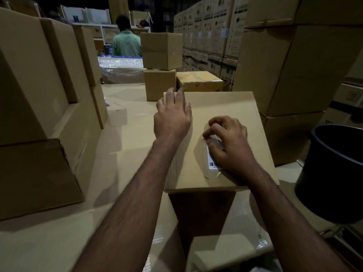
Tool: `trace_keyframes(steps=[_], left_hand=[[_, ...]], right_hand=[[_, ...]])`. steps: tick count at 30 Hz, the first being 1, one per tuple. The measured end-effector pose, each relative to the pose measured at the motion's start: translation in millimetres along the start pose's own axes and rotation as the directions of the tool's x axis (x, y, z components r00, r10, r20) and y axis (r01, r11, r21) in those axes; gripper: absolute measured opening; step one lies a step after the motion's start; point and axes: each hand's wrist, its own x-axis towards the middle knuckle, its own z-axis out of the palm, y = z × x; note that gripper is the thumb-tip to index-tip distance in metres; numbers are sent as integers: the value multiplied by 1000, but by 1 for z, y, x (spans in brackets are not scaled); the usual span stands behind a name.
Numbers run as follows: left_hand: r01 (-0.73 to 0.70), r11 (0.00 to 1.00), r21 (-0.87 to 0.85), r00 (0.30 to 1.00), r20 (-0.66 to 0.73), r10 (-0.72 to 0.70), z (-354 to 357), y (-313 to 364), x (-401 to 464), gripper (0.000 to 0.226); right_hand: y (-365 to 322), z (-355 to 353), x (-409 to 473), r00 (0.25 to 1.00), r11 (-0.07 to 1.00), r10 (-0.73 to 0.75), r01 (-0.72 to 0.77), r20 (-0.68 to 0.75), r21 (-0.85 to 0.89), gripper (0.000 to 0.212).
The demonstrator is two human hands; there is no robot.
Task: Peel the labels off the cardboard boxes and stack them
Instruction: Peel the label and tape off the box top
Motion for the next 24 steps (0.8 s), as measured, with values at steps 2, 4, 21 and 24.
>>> trace_keyframes(steps=[2,4,21,24], left_hand=[[7,1000,-6,1000,-6,-7,1,1,0,52],[12,1000,-7,1000,-12,-12,1,1,-1,52],[17,999,-31,1000,-16,-17,3,0,1,51],[18,999,-35,1000,-17,-19,4,-1,2,51]], right_hand=[[2,1,-1,1000,1000,-7,7,-12,20,21],[2,0,-2,1000,999,-9,9,-15,36,20],[9,-2,-15,998,962,39,-24,-50,273,12],[8,-3,-16,997,957,31,-10,-68,289,11]])
